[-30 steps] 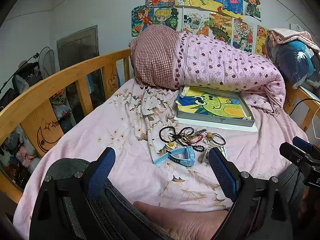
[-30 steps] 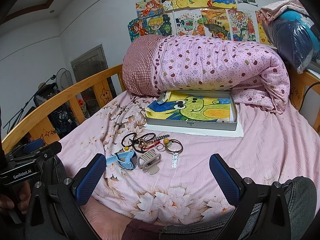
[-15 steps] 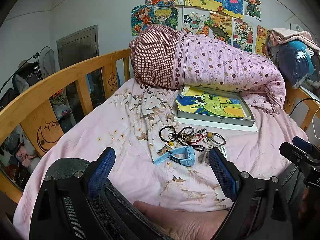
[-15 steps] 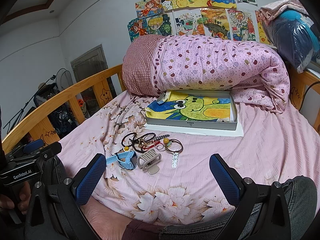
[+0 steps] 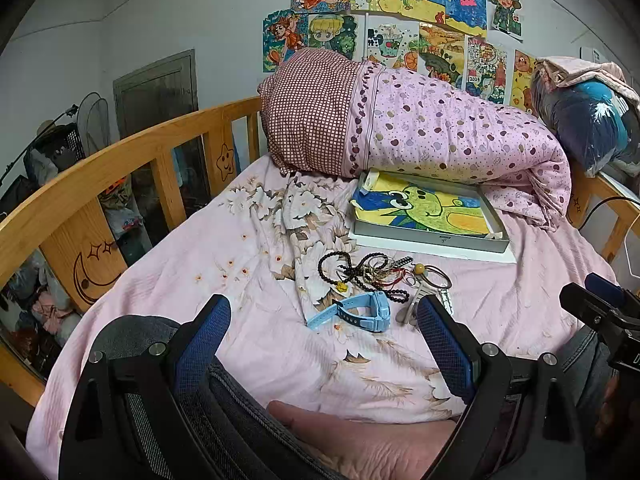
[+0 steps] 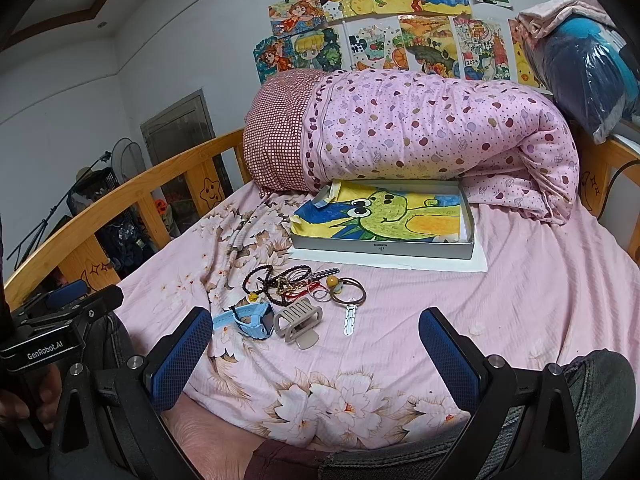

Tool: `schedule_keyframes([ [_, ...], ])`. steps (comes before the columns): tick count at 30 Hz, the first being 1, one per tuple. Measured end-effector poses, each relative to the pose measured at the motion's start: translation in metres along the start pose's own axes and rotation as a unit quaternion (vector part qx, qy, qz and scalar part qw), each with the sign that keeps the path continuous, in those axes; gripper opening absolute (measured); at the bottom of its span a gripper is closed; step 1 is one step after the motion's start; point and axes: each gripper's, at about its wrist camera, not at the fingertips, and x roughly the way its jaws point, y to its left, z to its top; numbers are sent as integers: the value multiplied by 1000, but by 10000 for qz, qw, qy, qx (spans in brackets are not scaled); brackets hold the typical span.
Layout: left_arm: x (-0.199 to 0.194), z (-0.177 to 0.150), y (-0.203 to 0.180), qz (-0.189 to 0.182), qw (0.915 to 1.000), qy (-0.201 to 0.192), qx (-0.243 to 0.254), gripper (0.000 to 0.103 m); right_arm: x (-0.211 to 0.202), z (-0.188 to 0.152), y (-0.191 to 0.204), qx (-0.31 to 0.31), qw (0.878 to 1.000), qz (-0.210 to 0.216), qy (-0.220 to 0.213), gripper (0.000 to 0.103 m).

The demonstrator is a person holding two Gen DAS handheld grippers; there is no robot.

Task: Organize jewelry
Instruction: 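Move both tools down toward the jewelry pile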

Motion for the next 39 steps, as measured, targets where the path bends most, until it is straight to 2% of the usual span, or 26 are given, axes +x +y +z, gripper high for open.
schedule_keyframes([
  [16, 0, 0, 0, 4, 10000, 7, -4, 91, -1, 3, 7, 37, 10000, 18, 34, 103],
  [19, 1, 0, 0, 24, 10000, 45, -17, 91, 2, 0, 2, 151, 9998, 27, 106, 103],
  [22, 6, -1, 3, 25, 9998, 180, -96, 91, 16, -1, -21, 487, 9985, -63, 257, 103],
  [26, 16, 4, 10, -109, 9981, 553, -258, 91, 27, 2, -29, 864, 9949, 52, 511, 103],
  [30, 38, 7, 15, -282, 9929, 1102, -359, 91, 47, 2, -49, 1269, 9882, 196, 831, 103],
  [35, 71, 10, 20, -624, 9779, 1940, -464, 91, 75, 4, -69, 1513, 9803, 379, 1213, 103],
  [39, 100, 17, 25, -858, 9660, 2373, -561, 91, 103, 8, -72, 1077, 9774, 581, 1726, 103],
])
